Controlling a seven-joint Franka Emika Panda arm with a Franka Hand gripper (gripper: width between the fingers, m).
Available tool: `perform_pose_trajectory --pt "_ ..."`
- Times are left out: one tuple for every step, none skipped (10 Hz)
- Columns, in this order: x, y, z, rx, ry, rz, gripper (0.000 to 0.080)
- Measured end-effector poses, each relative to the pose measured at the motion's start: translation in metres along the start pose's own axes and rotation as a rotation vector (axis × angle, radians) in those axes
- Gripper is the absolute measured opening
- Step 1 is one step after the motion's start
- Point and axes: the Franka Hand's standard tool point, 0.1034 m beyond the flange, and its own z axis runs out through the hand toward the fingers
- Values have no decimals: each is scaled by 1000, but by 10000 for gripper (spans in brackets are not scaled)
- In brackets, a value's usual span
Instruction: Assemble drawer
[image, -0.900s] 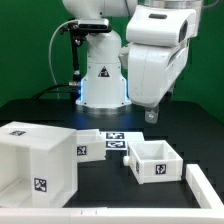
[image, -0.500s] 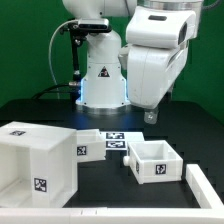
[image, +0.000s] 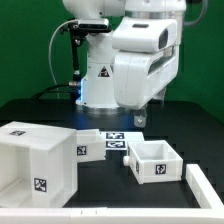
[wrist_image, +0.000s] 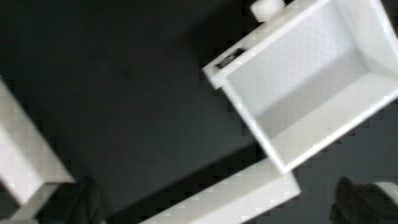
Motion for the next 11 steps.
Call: perform_pose_trajectory --pt "-8 -4 9 22 -2 14 650" --pt "-5 -1 6 18 -1 13 649" --pt "-5 -1 6 18 -1 13 649" --pt "-7 -3 8 22 -2 -10 649" --pt "-14 -10 15 20 -2 -111 649" --pt "-17 -21 19 3 5 -242 649" --pt "-10 -31 21 -27 2 -309 649" --pt "-6 -42 28 -58 13 -351 649" --pt "-12 -41 29 -38 2 -336 650" --pt "-12 -38 27 -42 4 -332 649" --pt "-12 -38 28 -41 4 -332 649"
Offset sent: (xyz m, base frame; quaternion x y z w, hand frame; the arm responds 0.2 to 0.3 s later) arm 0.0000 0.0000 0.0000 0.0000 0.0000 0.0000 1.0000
